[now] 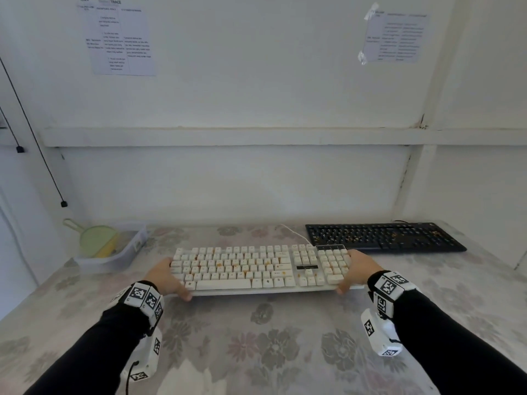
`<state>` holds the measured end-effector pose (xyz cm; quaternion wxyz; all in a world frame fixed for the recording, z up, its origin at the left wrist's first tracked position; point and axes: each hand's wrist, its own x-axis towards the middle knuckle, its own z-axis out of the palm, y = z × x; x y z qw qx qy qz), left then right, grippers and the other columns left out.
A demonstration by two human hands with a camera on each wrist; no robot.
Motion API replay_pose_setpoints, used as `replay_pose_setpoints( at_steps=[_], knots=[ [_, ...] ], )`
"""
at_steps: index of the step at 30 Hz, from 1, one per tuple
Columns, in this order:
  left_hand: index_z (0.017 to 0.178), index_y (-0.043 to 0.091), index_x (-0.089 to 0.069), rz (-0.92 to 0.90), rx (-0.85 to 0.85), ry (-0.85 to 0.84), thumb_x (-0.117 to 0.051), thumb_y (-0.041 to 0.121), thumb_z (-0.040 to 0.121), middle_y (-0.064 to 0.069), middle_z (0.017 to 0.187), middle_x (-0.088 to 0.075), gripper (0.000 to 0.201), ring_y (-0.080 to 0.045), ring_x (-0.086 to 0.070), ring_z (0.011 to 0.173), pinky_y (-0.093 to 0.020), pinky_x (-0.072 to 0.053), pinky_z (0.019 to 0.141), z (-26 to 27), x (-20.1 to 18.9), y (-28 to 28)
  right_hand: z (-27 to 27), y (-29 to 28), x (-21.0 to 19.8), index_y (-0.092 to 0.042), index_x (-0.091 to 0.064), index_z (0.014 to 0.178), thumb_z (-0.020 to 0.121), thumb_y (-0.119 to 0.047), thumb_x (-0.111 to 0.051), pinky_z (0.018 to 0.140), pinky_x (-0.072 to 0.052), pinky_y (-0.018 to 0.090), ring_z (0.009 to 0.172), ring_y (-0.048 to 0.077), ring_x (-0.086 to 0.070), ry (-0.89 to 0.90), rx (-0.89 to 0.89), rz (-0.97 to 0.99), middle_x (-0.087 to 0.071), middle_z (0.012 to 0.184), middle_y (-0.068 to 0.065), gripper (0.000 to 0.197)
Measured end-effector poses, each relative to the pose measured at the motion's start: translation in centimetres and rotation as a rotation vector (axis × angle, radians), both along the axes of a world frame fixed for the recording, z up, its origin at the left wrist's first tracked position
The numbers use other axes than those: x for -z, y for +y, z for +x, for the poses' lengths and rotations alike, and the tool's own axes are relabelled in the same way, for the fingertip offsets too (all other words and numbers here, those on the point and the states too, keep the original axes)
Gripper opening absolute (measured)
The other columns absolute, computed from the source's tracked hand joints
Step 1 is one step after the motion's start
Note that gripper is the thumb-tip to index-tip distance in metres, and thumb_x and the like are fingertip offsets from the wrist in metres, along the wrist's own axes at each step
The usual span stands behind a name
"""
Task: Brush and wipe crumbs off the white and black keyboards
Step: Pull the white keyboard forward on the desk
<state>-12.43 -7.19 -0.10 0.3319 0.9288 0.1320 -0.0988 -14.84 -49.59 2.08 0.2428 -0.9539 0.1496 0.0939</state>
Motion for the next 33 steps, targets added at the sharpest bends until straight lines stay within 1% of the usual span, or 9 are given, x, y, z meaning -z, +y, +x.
replay_pose_setpoints(
  at_steps=[4,7,10,12,16,19,21,27,33],
  knots=[
    [0.137,0.003,-0.037,0.01,0.01,0.005,-0.091,0.005,0.05,-0.011,0.136,-0.048,0.102,-0.029,-0.045,0.126,-0.034,-0.036,0.104,-1.9,0.9,-1.9,-2.5,-1.9,0.2,-0.009,-0.039,0.133,0.055,-0.011,-0.088,0.101,-0.039,0.032,0.123,0.026,-0.046,0.014,0.023,-0.001,-0.05,0.133,0.009,0.092],
    [0.139,0.005,-0.036,0.021,0.024,0.022,-0.091,0.009,0.052,-0.011,0.139,-0.046,0.103,-0.028,-0.043,0.128,-0.034,-0.035,0.105,-2.9,1.3,-3.0,-3.8,-3.0,0.5,-0.009,-0.035,0.136,0.052,-0.011,-0.089,0.102,-0.04,0.035,0.125,0.028,-0.044,0.02,0.042,0.014,-0.048,0.136,0.01,0.1],
    [0.143,0.005,-0.029,0.033,0.024,0.03,-0.091,0.013,0.054,-0.011,0.144,-0.041,0.109,-0.027,-0.04,0.132,-0.033,-0.033,0.107,-3.7,1.5,-3.8,-4.9,-3.5,0.7,-0.008,-0.031,0.139,0.054,-0.012,-0.089,0.103,-0.039,0.035,0.128,0.028,-0.042,0.021,0.055,0.014,-0.045,0.139,0.011,0.103],
    [0.144,0.005,-0.028,0.038,0.023,0.027,-0.091,0.014,0.053,-0.011,0.145,-0.04,0.111,-0.027,-0.039,0.132,-0.033,-0.032,0.108,-4.1,1.7,-4.1,-5.4,-3.6,0.9,-0.007,-0.028,0.142,0.055,-0.012,-0.089,0.105,-0.037,0.035,0.13,0.028,-0.04,0.027,0.057,0.025,-0.042,0.141,0.011,0.106],
    [0.145,0.005,-0.027,0.058,0.018,0.023,-0.091,0.015,0.053,-0.011,0.146,-0.039,0.113,-0.027,-0.038,0.134,-0.033,-0.032,0.109,-4.7,1.7,-4.4,-6.1,-3.6,1.5,-0.008,-0.032,0.139,0.054,-0.012,-0.089,0.104,-0.038,0.033,0.128,0.027,-0.043,0.044,0.062,0.034,-0.045,0.139,0.01,0.103],
    [0.146,0.007,-0.024,0.057,0.016,0.027,-0.092,0.018,0.053,-0.01,0.149,-0.035,0.116,-0.027,-0.035,0.136,-0.034,-0.031,0.111,-4.9,1.6,-4.5,-6.4,-3.6,1.8,-0.006,-0.029,0.14,0.055,-0.012,-0.089,0.104,-0.037,0.033,0.129,0.028,-0.041,0.042,0.066,0.032,-0.043,0.141,0.012,0.104],
    [0.147,0.006,-0.021,0.057,0.01,0.027,-0.091,0.018,0.055,-0.01,0.15,-0.032,0.116,-0.027,-0.033,0.137,-0.034,-0.03,0.112,-5.0,1.7,-4.7,-6.4,-3.6,1.8,-0.007,-0.032,0.139,0.055,-0.012,-0.089,0.103,-0.038,0.034,0.128,0.028,-0.042,0.04,0.065,0.03,-0.045,0.14,0.011,0.102],
    [0.143,0.006,-0.032,0.062,0.026,0.029,-0.092,0.018,0.053,-0.011,0.145,-0.041,0.109,-0.026,-0.039,0.133,-0.032,-0.033,0.109,-4.9,2.1,-5.2,-6.3,-4.4,1.7,-0.008,-0.036,0.137,0.055,-0.008,-0.088,0.104,-0.036,0.034,0.128,0.028,-0.042,0.04,0.056,0.03,-0.046,0.139,0.01,0.096],
    [0.136,0.009,-0.043,0.067,0.059,0.025,-0.092,0.018,0.05,-0.008,0.137,-0.051,0.099,-0.025,-0.047,0.126,-0.032,-0.037,0.106,-4.6,2.0,-6.0,-6.1,-5.0,1.5,-0.007,-0.032,0.14,0.057,-0.011,-0.087,0.104,-0.035,0.032,0.129,0.027,-0.041,0.032,0.069,0.009,-0.043,0.142,0.01,0.099]
  ],
)
